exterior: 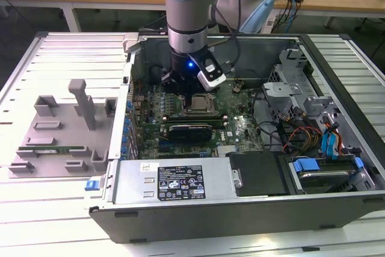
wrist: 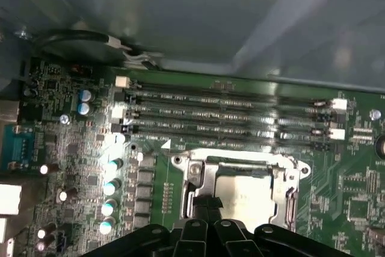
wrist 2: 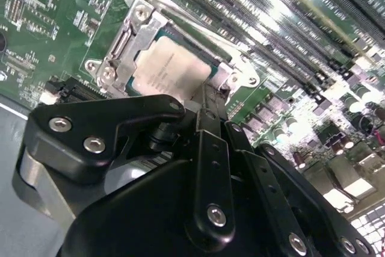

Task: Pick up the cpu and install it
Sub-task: 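Close the cpu cover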

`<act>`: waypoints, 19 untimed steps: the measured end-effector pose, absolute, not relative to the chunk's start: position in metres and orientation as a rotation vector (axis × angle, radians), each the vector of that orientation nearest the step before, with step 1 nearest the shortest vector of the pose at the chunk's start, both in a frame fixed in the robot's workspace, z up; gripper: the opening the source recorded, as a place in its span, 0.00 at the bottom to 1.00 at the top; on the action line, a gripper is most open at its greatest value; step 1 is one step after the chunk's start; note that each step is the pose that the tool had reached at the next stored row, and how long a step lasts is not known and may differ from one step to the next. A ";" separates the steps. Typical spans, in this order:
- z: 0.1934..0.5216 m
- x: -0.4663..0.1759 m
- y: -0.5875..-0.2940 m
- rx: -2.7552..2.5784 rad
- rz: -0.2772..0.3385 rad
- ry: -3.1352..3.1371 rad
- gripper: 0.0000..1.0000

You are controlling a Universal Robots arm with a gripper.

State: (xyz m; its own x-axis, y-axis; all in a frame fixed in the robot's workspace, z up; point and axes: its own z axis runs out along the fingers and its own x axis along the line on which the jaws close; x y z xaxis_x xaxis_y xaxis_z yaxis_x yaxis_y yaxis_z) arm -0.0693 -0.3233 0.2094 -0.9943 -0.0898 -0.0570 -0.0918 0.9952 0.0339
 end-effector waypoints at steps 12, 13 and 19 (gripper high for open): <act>0.204 -0.076 -0.323 -0.144 0.052 3.082 0.11; 0.204 -0.076 -0.323 -0.144 0.052 3.081 0.11; 0.202 -0.076 -0.323 -0.144 0.052 3.082 0.11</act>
State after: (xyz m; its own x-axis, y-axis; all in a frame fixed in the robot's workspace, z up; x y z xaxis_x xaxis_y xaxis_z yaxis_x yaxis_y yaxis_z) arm -0.0757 -0.3227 0.2024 -0.9941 -0.0925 -0.0573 -0.0943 0.9951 0.0307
